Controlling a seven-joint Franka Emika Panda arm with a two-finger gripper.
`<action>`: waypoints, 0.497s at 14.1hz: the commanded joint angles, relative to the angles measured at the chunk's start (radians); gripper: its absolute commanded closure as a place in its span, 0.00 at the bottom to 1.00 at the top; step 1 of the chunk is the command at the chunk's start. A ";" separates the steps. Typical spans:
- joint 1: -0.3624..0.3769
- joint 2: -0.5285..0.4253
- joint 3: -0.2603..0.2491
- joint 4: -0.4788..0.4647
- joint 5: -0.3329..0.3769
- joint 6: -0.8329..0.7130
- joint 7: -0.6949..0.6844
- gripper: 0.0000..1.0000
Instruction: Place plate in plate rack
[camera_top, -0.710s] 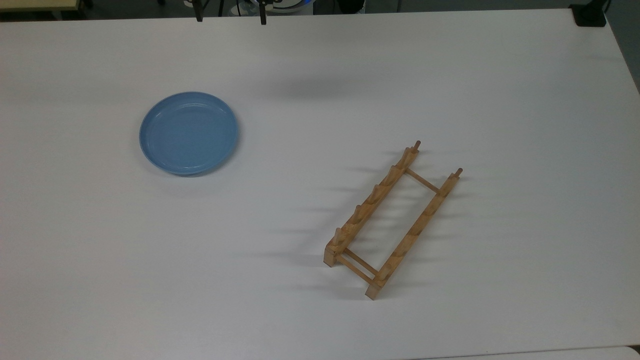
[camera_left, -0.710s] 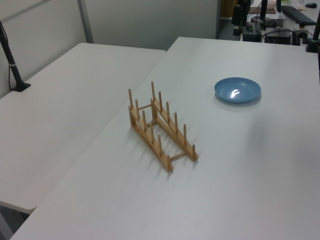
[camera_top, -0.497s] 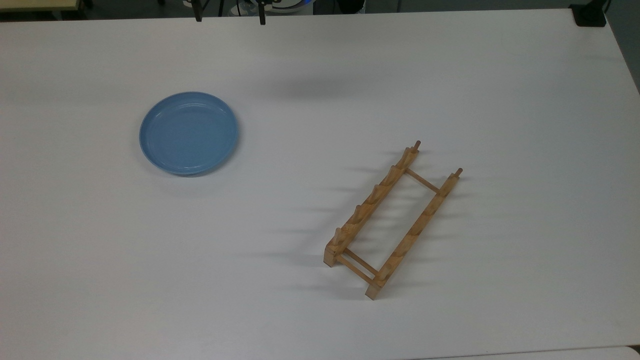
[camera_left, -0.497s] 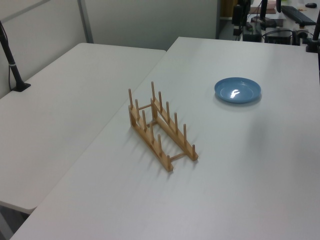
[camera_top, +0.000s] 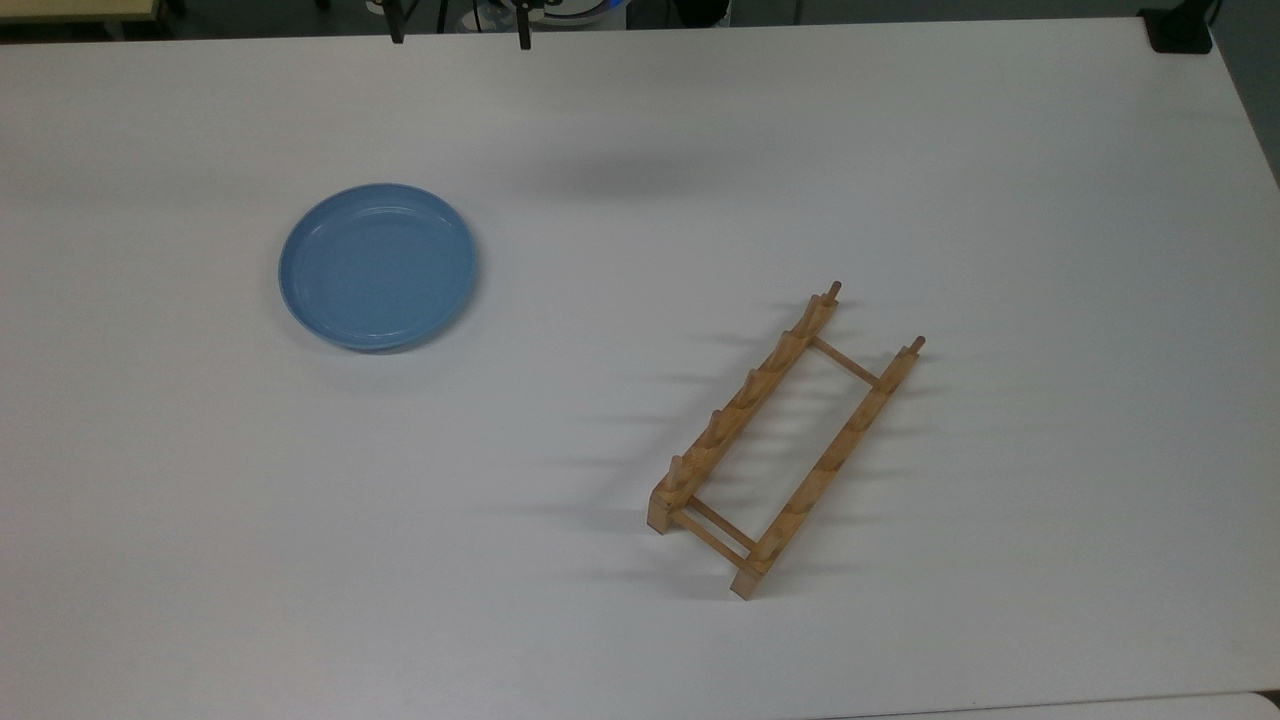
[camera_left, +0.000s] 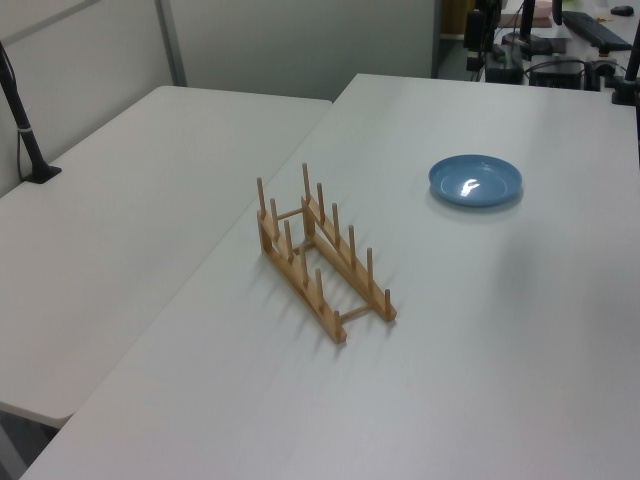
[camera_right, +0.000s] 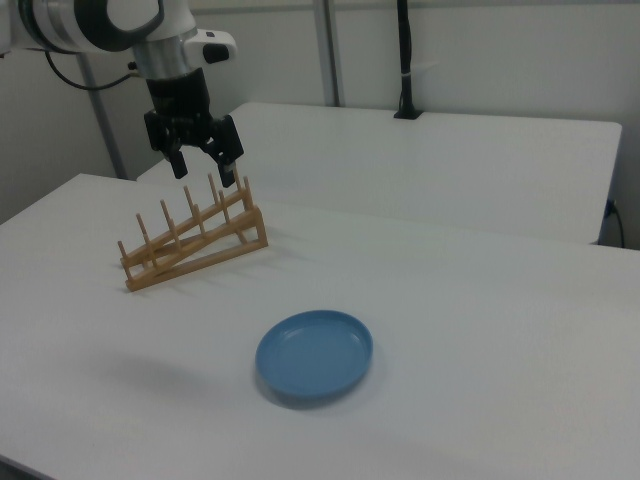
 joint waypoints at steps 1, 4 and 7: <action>0.014 -0.032 -0.018 -0.032 0.020 -0.007 -0.019 0.00; 0.014 -0.031 -0.018 -0.032 0.021 -0.005 -0.022 0.00; 0.012 -0.025 -0.018 -0.033 0.033 -0.002 -0.033 0.00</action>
